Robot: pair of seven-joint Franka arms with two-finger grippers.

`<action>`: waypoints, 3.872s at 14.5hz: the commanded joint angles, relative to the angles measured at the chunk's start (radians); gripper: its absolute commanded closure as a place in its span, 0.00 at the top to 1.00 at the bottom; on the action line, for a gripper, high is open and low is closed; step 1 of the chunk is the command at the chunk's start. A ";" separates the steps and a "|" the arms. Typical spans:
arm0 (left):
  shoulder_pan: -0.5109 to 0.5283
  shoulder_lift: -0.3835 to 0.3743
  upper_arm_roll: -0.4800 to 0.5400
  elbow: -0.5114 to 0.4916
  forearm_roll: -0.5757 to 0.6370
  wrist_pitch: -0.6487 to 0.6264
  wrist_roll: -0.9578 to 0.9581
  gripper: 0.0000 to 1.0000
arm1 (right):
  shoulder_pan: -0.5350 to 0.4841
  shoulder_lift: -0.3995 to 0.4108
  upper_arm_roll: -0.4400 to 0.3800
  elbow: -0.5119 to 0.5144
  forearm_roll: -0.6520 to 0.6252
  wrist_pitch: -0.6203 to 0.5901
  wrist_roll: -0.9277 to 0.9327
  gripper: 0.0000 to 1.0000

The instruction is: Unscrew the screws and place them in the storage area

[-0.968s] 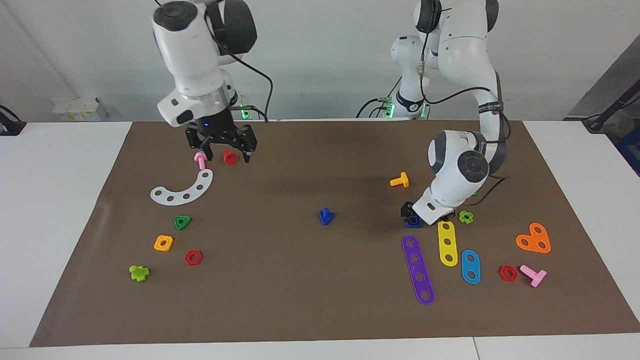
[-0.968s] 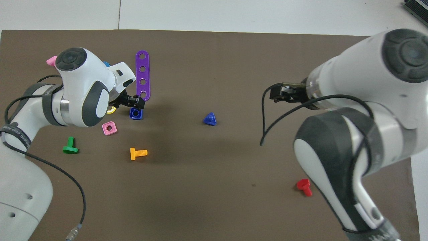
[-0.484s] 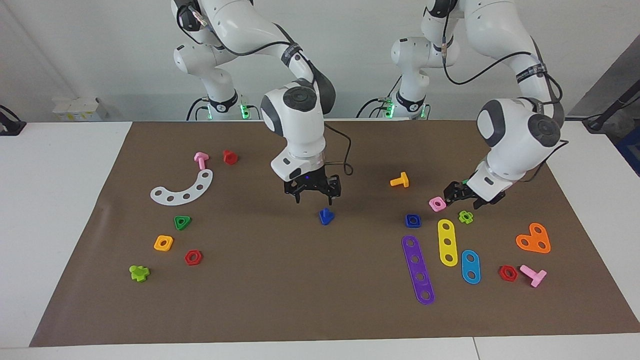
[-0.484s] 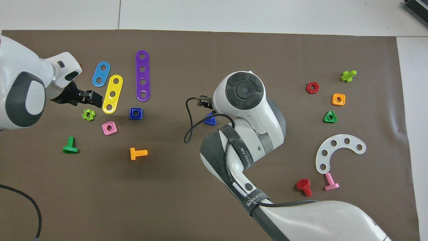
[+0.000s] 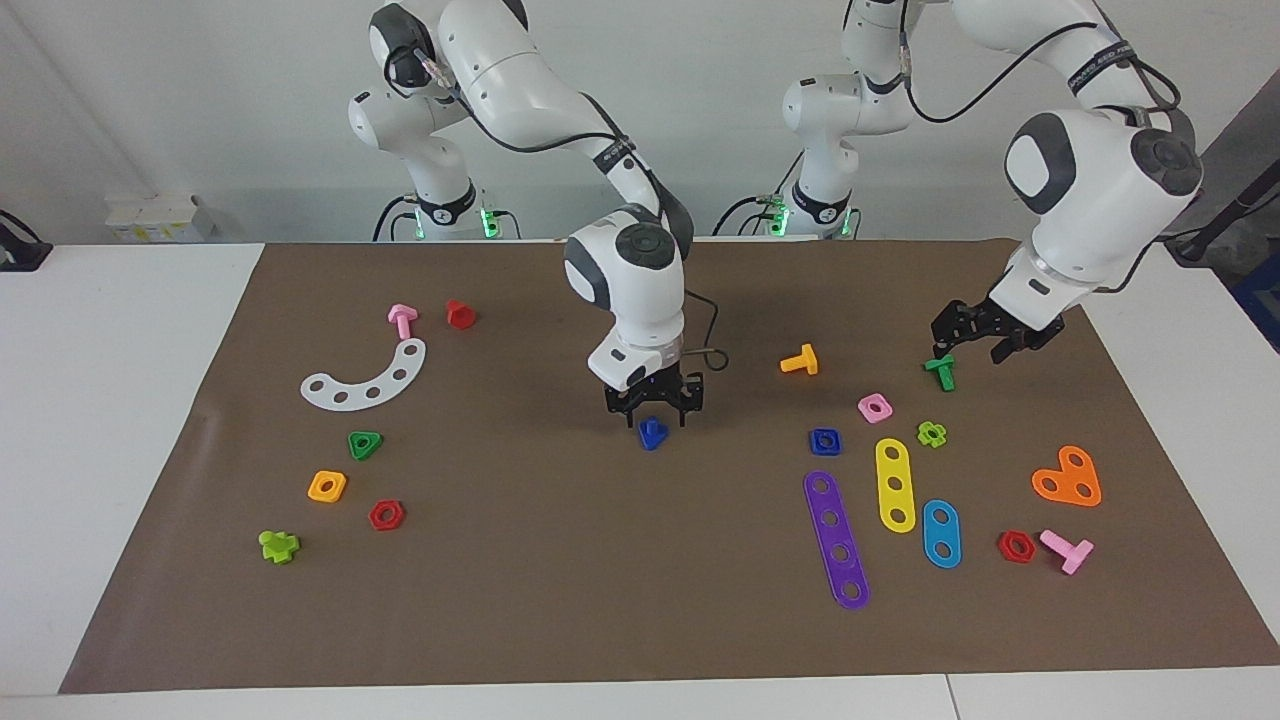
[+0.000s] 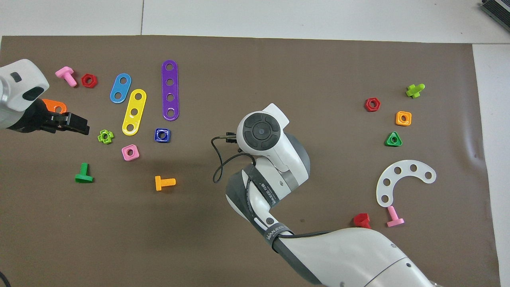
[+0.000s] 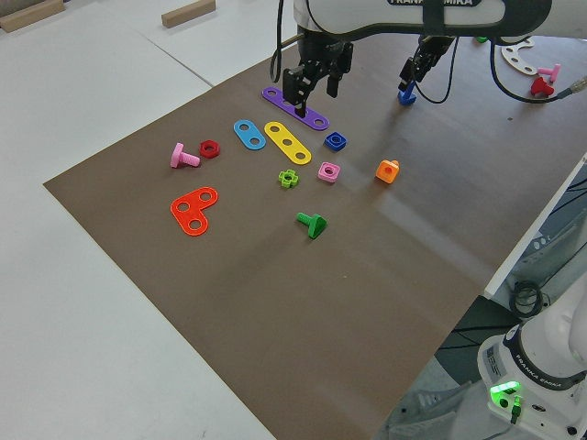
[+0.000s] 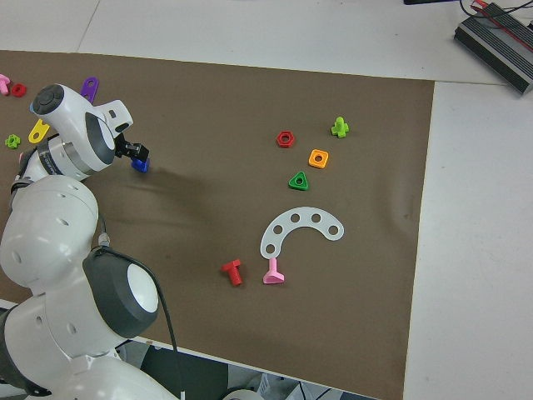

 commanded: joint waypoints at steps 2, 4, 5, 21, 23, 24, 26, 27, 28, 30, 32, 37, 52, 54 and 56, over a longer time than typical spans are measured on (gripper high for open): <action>0.001 -0.124 -0.004 -0.041 0.063 -0.065 -0.061 0.88 | -0.004 -0.019 -0.001 -0.037 -0.015 0.024 -0.049 0.58; -0.001 -0.149 -0.006 -0.038 0.080 -0.081 -0.081 0.89 | -0.004 -0.018 -0.001 -0.037 -0.015 0.026 -0.051 0.51; -0.004 -0.157 -0.006 -0.036 0.080 -0.081 -0.090 0.89 | -0.005 -0.019 -0.001 -0.038 -0.015 0.027 -0.052 0.43; -0.002 -0.178 -0.017 -0.042 0.090 -0.068 -0.110 1.00 | -0.019 -0.029 -0.003 -0.023 -0.013 0.026 -0.055 0.00; -0.002 -0.178 -0.017 -0.042 0.090 -0.068 -0.110 1.00 | -0.036 -0.085 -0.015 -0.006 -0.013 -0.065 -0.061 0.00; -0.002 -0.178 -0.017 -0.042 0.090 -0.067 -0.112 1.00 | -0.067 -0.134 -0.015 -0.018 -0.015 -0.092 -0.066 0.00; -0.001 -0.178 -0.014 -0.042 0.090 -0.067 -0.116 1.00 | -0.145 -0.231 -0.015 -0.064 -0.015 -0.128 -0.101 0.00; -0.001 -0.178 -0.009 -0.041 0.090 -0.067 -0.122 1.00 | -0.189 -0.274 -0.014 -0.098 -0.015 -0.129 -0.150 0.00; 0.001 -0.178 -0.008 -0.042 0.090 -0.067 -0.123 1.00 | -0.234 -0.307 -0.014 -0.141 -0.015 -0.129 -0.195 0.00; 0.001 -0.178 -0.006 -0.042 0.088 -0.067 -0.127 1.00 | -0.307 -0.354 -0.014 -0.224 -0.012 -0.117 -0.274 0.00; -0.001 -0.177 -0.008 -0.038 0.090 -0.065 -0.123 1.00 | -0.363 -0.381 -0.012 -0.300 -0.006 -0.081 -0.311 0.00; 0.001 -0.177 -0.006 -0.036 0.088 -0.073 -0.123 1.00 | -0.501 -0.408 -0.011 -0.526 0.008 0.162 -0.482 0.00; 0.001 -0.177 -0.006 -0.036 0.088 -0.073 -0.123 1.00 | -0.538 -0.403 -0.017 -0.375 0.007 0.006 -0.488 1.00; 0.001 -0.177 -0.006 -0.036 0.088 -0.073 -0.123 1.00 | -0.567 -0.426 -0.015 -0.261 0.007 -0.153 -0.488 1.00; 0.001 -0.177 -0.006 -0.036 0.090 -0.073 -0.123 1.00 | -0.576 -0.459 -0.015 -0.183 0.007 -0.303 -0.473 1.00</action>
